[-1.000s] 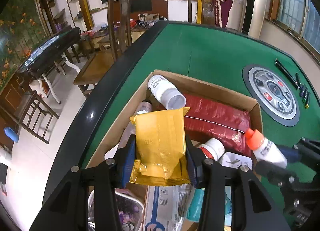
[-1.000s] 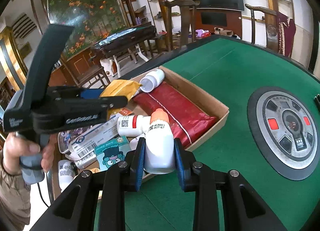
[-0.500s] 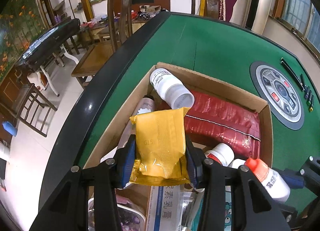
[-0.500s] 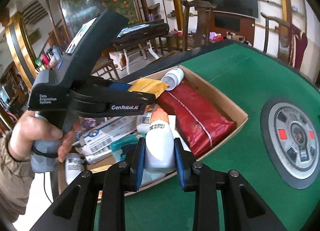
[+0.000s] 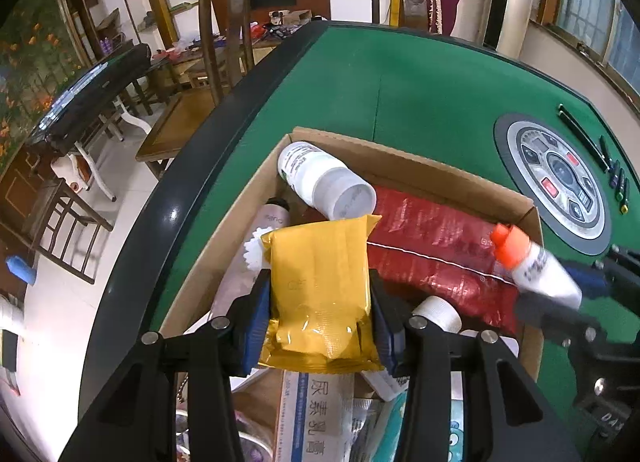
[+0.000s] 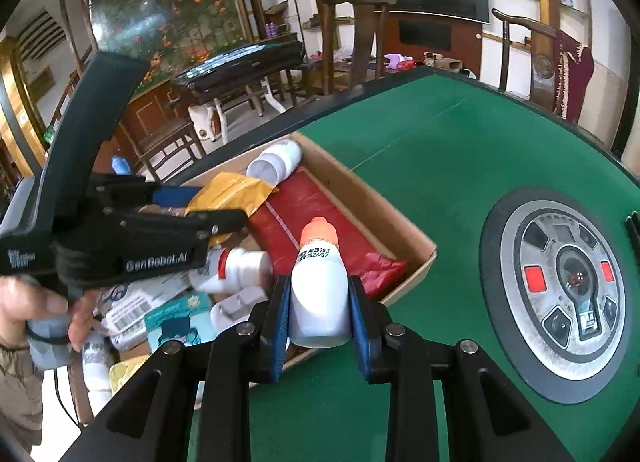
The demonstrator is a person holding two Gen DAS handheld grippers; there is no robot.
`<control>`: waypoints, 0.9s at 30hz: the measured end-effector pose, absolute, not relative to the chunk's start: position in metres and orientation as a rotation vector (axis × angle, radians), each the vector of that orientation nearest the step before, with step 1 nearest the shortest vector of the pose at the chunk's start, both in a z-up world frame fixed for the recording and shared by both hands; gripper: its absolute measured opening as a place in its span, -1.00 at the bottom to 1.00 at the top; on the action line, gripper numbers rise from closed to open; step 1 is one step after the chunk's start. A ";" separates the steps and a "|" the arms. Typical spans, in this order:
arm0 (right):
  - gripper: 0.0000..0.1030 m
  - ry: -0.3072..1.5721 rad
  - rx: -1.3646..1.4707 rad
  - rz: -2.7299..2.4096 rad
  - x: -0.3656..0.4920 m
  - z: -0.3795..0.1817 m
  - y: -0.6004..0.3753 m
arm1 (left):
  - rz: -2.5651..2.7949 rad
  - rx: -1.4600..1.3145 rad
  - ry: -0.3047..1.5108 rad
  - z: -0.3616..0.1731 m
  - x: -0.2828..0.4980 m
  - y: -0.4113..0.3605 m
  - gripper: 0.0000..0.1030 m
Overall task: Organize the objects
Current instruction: 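Lower the foil packet into the box with the left tool while the right tool lowers the bottle inside, then open both tools to release the packet and bottle, then withdraw from the box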
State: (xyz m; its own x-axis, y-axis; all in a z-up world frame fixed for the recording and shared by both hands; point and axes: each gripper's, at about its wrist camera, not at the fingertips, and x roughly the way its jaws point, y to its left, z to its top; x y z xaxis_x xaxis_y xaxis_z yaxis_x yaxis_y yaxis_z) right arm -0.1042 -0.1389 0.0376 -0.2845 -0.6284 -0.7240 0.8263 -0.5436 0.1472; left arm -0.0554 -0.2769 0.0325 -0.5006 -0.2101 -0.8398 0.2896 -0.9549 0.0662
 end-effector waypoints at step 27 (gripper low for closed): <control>-0.41 0.236 0.940 -1.931 -0.127 0.027 -0.169 | -2.458 1.346 0.004 0.031 -0.057 -0.275 -0.11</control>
State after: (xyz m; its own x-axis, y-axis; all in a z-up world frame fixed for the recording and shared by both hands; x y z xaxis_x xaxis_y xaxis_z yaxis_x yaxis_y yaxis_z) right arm -0.1268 -0.1689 0.0273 -0.2613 -0.6690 -0.6958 0.8168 -0.5374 0.2099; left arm -0.0569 -0.2754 0.0314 -0.4949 -0.2901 -0.8191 0.2927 -0.9432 0.1572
